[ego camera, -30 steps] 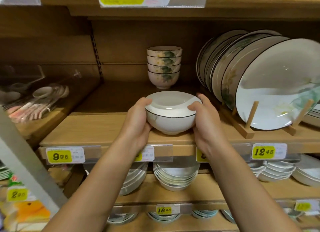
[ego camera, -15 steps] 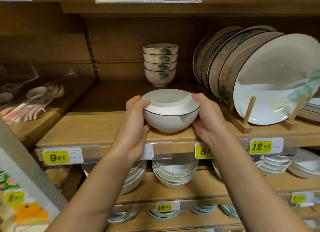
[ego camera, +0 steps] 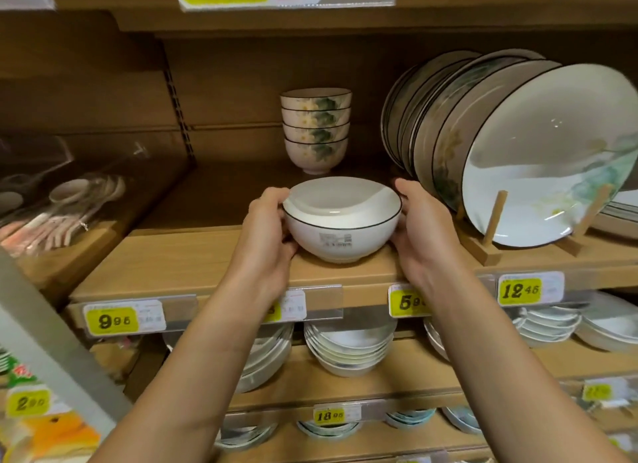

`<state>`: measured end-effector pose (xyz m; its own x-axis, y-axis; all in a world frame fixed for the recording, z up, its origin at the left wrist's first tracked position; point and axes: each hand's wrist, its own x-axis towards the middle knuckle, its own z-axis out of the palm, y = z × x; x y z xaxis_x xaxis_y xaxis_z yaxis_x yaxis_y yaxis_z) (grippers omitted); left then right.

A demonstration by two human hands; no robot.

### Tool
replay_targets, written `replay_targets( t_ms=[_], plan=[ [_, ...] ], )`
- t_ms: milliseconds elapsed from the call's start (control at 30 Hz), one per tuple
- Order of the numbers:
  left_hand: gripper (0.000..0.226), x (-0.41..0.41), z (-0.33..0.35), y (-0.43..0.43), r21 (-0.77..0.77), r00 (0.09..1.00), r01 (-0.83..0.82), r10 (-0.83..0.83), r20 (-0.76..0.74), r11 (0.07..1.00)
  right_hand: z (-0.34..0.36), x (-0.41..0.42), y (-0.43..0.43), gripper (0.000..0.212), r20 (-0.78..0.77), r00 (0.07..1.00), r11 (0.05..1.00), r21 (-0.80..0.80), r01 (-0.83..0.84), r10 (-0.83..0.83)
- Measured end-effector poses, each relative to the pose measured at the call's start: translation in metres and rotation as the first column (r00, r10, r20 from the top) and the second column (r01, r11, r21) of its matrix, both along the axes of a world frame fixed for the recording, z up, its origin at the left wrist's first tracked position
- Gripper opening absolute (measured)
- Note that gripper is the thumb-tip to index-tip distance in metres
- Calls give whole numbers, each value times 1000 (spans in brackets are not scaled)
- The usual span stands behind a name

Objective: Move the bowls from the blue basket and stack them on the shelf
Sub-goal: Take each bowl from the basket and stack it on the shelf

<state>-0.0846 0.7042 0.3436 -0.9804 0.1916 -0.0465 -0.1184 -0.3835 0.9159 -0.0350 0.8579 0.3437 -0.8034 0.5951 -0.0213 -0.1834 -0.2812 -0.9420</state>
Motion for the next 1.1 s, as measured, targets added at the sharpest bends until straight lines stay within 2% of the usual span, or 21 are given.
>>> replay_targets(
  t_ms=[67,133,200,300,400,433,533,567,600,700,800,900,1033,1100],
  plan=[
    [14,-7,10,3,3,999,-37,37,39,999,-8,6,-5,36,-40,998,997,59,-43,46],
    [18,-8,13,8,-4,999,35,-35,42,999,-15,7,-14,60,-18,996,983,165,-80,84],
    [28,-4,5,10,-11,997,74,-74,28,997,-11,1,-13,54,9,998,981,179,-70,70],
    [31,3,-8,2,6,998,49,-49,-31,999,7,-6,-3,25,75,995,998,33,-62,60],
    [27,-7,-5,-3,37,1000,-21,22,-15,999,3,-4,6,15,56,998,997,72,-13,9],
    [27,-9,-1,-2,26,999,-36,36,-1,999,-2,0,6,18,29,999,995,91,-35,33],
    [30,-7,1,3,-8,998,64,-64,-17,998,-14,6,-5,59,12,989,971,188,-148,148],
    [31,-5,-2,4,-4,996,89,-89,-22,996,-15,3,-6,63,20,990,966,216,-141,140],
    [32,-4,-5,3,-4,994,100,-100,-39,995,-13,-1,-6,58,22,992,968,216,-128,127],
    [33,-1,-12,-6,-50,984,130,-135,-116,990,-3,-9,-4,30,25,989,985,86,-148,146],
    [35,-5,-13,-23,-137,956,216,-238,-169,967,-3,-6,6,24,18,968,966,62,-249,249],
    [64,-8,-13,-41,-190,943,248,-282,-178,950,-7,5,22,28,-26,934,933,60,-354,356],
    [90,-14,-15,-56,-245,925,267,-319,-205,932,-12,18,44,68,-81,849,853,55,-519,522],
    [97,-14,-14,-53,-277,912,298,-358,-202,914,-12,18,47,65,-105,789,796,89,-599,606]
  ],
)
